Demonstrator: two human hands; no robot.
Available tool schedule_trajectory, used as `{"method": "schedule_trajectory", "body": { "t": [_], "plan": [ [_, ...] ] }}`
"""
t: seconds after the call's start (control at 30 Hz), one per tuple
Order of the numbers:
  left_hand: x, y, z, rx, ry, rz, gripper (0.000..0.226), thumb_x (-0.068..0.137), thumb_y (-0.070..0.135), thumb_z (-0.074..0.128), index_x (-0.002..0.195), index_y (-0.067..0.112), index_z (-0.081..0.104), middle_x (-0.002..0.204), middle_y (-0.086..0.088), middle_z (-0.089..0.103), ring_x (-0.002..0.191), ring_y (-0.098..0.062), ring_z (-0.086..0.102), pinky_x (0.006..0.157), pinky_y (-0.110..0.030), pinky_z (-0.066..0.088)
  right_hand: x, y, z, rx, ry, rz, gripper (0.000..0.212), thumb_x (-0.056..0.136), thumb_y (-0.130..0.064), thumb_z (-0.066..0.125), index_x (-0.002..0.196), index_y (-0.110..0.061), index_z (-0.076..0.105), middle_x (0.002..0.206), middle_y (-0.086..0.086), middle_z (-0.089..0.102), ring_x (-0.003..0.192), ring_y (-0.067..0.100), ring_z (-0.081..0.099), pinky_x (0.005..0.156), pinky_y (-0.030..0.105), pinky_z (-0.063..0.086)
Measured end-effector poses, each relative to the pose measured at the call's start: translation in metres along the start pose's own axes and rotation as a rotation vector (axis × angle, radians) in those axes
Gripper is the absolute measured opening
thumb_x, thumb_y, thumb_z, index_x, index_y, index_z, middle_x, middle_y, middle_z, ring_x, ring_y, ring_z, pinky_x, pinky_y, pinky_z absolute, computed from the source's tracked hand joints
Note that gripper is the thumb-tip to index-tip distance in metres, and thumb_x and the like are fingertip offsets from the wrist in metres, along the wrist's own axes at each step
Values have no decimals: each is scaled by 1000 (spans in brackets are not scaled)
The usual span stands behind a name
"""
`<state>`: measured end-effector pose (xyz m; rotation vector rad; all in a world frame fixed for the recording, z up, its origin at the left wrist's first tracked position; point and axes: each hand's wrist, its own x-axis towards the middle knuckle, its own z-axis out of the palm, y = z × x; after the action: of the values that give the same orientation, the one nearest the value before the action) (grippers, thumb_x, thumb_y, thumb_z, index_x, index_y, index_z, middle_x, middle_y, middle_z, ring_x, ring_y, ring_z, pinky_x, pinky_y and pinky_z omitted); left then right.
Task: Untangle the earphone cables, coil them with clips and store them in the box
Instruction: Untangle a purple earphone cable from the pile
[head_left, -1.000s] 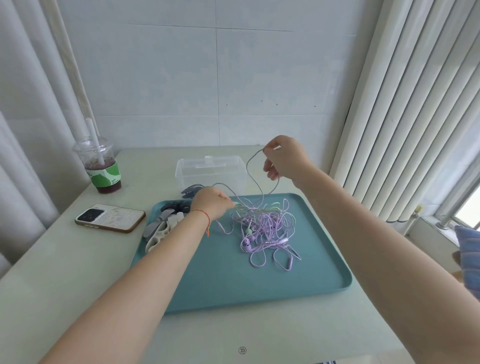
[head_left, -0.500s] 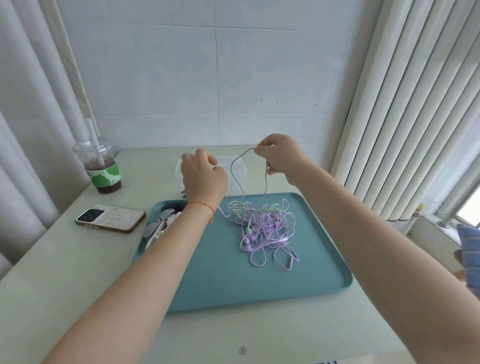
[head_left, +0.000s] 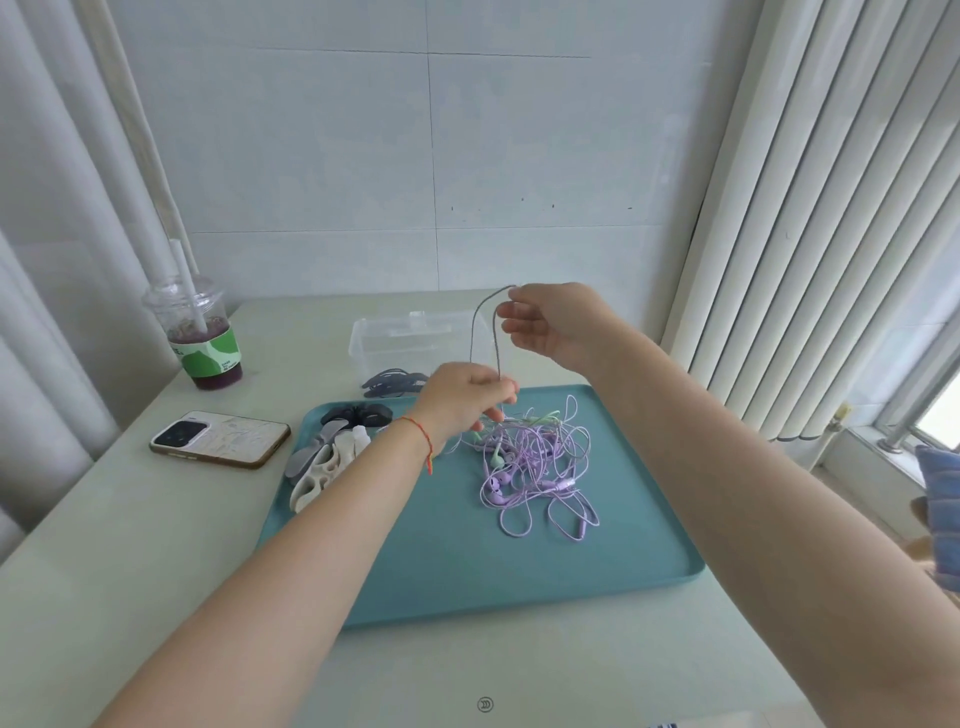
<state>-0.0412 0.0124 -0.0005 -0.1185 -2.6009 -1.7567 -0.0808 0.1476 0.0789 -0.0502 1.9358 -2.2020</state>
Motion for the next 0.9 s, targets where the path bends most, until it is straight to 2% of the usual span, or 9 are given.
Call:
{"method": "schedule_trajectory", "body": {
  "t": [0.17,0.27,0.37,0.5,0.6,0.67,0.77,0.83,0.9],
  "plan": [
    [1,-27,3,117,1,-32,16,91,16,60,93,15,75,92,2,75,57,-8,63,58,-24,49,4,-2,-7,137,84,-99,7,94,-8,53,89,-7,57,78,9,69,56,17,62,51,24,50],
    [3,-29,3,163,47,-18,17,91,20,61,92,13,77,91,4,75,52,-8,61,52,-17,45,5,0,-10,127,101,-124,5,94,-9,55,91,-7,58,81,10,70,58,18,63,52,25,51],
    [7,-25,3,72,111,1,15,91,21,65,92,12,77,91,-1,74,39,-5,52,48,-13,43,6,8,-13,-9,95,-88,8,93,-14,61,94,-6,61,88,10,71,63,18,65,54,26,53],
    [13,-16,0,-8,148,-3,14,88,23,70,83,11,76,88,-11,74,38,-10,47,46,-20,40,8,25,-15,-194,-2,31,21,91,-14,64,106,0,63,88,11,70,65,18,65,57,27,54],
    [15,-12,-1,32,124,1,17,89,23,69,81,10,75,81,-5,72,42,-14,50,44,-20,37,5,36,-15,-458,-69,63,22,89,-12,64,104,3,67,89,11,69,73,19,63,74,32,56],
    [15,-13,1,66,112,12,20,89,26,68,84,8,76,78,-3,71,44,-17,51,42,-17,36,3,43,-14,-649,-108,18,19,87,-15,67,99,-2,71,89,10,69,78,18,63,79,32,56],
    [14,-15,4,116,117,11,21,89,25,68,83,7,76,75,-2,70,44,-16,52,41,-14,35,-1,48,-10,-845,-59,-74,6,83,-21,69,82,-16,73,79,8,69,67,14,59,65,24,53],
    [13,-16,5,146,124,-1,20,87,24,69,78,7,75,65,2,67,44,-15,52,42,-14,36,1,51,-10,-911,-21,-139,7,82,-18,68,76,-17,72,72,7,67,53,11,51,49,18,41],
    [13,-18,6,151,127,-10,15,85,22,71,79,9,76,63,1,65,43,-14,52,43,-13,38,3,52,-9,-958,-5,-180,8,82,-15,67,74,-15,71,70,7,68,50,10,51,46,18,39]
  ]
}}
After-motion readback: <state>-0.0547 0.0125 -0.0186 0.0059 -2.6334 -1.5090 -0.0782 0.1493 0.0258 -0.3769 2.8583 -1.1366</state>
